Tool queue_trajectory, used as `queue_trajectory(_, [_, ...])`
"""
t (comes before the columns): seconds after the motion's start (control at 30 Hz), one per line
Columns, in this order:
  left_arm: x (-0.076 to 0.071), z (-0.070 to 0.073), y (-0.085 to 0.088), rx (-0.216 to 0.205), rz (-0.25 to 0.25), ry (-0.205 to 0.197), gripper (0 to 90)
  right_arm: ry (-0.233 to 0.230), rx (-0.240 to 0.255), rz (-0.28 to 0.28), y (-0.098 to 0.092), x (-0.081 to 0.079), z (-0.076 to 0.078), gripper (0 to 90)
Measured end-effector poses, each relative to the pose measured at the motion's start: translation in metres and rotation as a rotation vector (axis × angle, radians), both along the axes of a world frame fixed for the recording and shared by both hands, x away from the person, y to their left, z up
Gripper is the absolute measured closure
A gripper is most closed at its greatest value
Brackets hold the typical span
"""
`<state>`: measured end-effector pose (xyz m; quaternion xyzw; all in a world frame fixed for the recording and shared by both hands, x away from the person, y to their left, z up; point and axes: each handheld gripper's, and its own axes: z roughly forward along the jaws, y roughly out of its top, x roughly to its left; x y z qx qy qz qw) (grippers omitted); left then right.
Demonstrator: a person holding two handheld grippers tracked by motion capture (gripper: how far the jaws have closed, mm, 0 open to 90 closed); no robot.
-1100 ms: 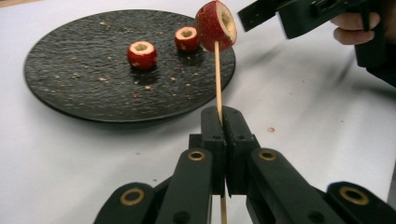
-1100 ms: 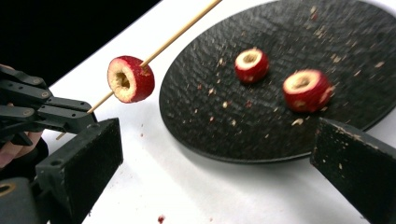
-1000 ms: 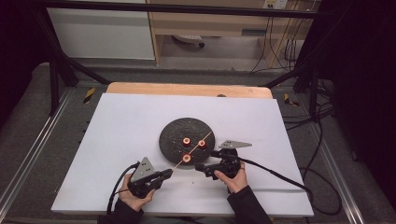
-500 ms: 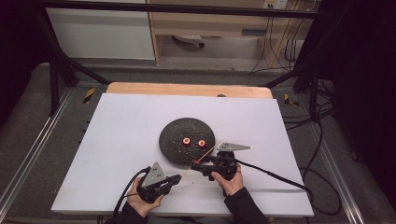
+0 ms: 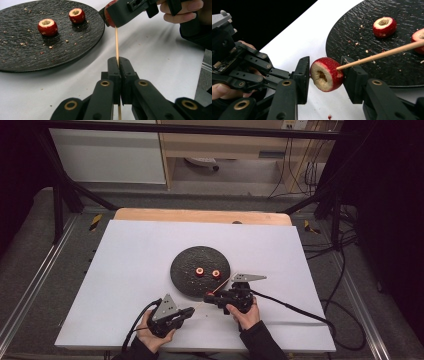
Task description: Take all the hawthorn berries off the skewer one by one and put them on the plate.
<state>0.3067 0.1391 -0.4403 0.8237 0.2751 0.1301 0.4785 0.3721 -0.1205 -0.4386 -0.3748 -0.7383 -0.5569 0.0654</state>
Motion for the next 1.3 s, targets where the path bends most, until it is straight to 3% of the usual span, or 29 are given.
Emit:
queue_trajectory(0.27, [-0.001,0.001,0.001,-0.007,-0.004,-0.005,88.4,-0.03,-0.008,-0.027,-0.008,0.001,0.009,61.9])
queue_trajectory(0.67, [-0.002,0.001,-0.001,-0.006,-0.026,-0.006,88.4,-0.061,0.015,-0.14,-0.047,0.01,0.022,62.0])
queue_trajectory(1.3, [-0.003,0.0,-0.001,0.002,-0.046,-0.004,88.4,-0.091,0.033,-0.28,-0.093,0.022,0.034,62.4])
